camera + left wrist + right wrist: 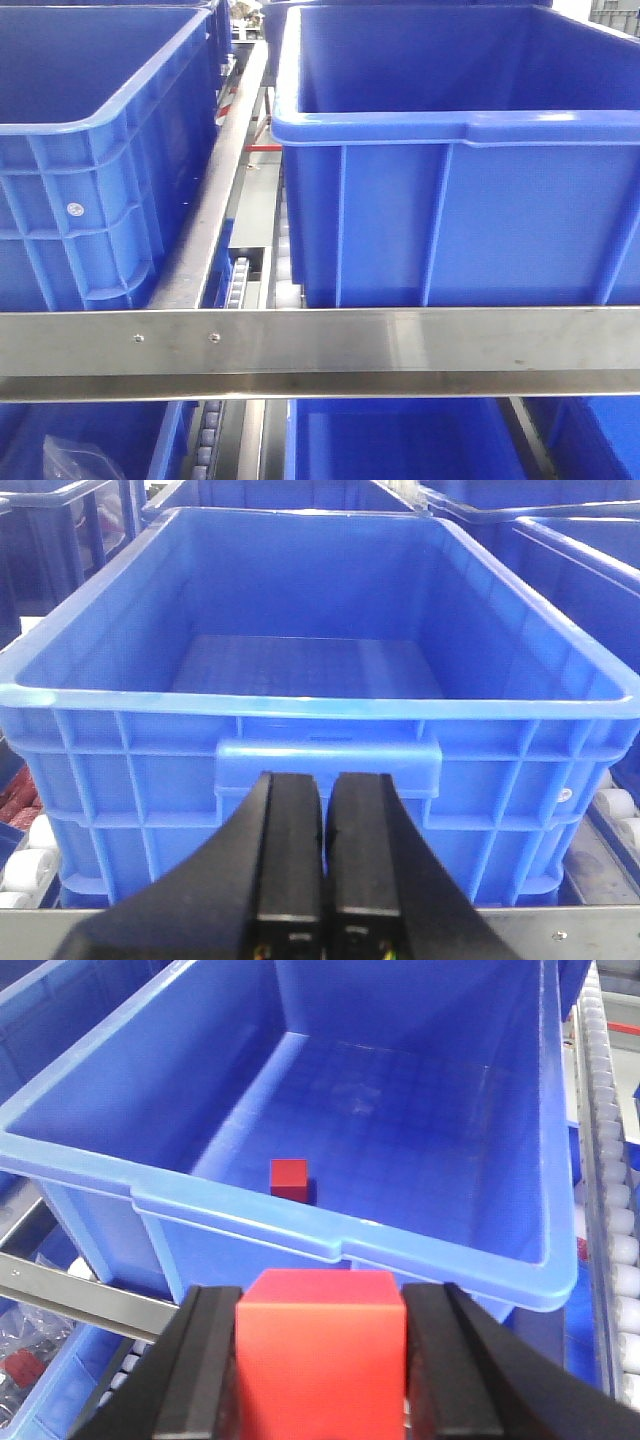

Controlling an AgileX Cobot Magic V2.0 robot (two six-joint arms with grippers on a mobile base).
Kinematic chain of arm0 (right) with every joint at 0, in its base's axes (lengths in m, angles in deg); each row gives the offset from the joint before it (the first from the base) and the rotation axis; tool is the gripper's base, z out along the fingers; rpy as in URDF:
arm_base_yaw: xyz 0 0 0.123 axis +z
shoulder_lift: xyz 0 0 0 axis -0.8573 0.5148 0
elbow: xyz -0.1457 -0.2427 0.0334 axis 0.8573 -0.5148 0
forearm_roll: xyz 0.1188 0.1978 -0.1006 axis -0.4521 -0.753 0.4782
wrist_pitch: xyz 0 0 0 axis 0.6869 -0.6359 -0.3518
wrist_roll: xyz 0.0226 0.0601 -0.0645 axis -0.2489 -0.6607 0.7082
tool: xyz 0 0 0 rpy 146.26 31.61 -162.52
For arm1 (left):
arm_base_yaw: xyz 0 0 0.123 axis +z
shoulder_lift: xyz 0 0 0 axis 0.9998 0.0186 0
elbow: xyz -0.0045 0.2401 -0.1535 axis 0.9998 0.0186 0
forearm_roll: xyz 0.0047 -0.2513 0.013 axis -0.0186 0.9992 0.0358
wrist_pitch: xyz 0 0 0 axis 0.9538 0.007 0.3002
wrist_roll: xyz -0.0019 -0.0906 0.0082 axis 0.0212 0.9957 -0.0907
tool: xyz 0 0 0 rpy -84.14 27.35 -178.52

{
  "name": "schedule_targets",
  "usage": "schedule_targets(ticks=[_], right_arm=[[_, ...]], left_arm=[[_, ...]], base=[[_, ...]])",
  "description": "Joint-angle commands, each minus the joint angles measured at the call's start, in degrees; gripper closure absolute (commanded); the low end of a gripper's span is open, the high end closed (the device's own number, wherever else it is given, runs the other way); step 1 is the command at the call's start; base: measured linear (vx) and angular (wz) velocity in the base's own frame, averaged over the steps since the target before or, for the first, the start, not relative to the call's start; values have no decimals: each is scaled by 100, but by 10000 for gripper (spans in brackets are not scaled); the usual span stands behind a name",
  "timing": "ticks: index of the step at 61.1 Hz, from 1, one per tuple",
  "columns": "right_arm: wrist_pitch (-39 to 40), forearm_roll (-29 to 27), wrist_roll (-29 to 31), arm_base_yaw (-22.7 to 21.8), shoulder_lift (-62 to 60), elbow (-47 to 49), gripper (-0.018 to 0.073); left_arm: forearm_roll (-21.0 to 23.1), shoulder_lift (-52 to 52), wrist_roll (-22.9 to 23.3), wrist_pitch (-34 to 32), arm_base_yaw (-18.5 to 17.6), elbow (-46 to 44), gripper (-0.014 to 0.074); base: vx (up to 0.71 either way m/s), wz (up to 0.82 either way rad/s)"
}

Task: Pick red cube and place on left shelf
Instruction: 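Drive up to the shelf rack and stop before a blue crate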

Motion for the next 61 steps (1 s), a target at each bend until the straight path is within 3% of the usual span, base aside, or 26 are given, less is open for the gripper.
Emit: schedule_targets(ticks=[1, 61], right_arm=[[440, 169, 37, -26, 49, 166, 461], [440, 169, 37, -26, 49, 166, 461]], left_arm=[[21, -70, 31, -513, -5, 136, 495], [21, -70, 31, -513, -5, 136, 495]], base=[[0, 0], [0, 0]])
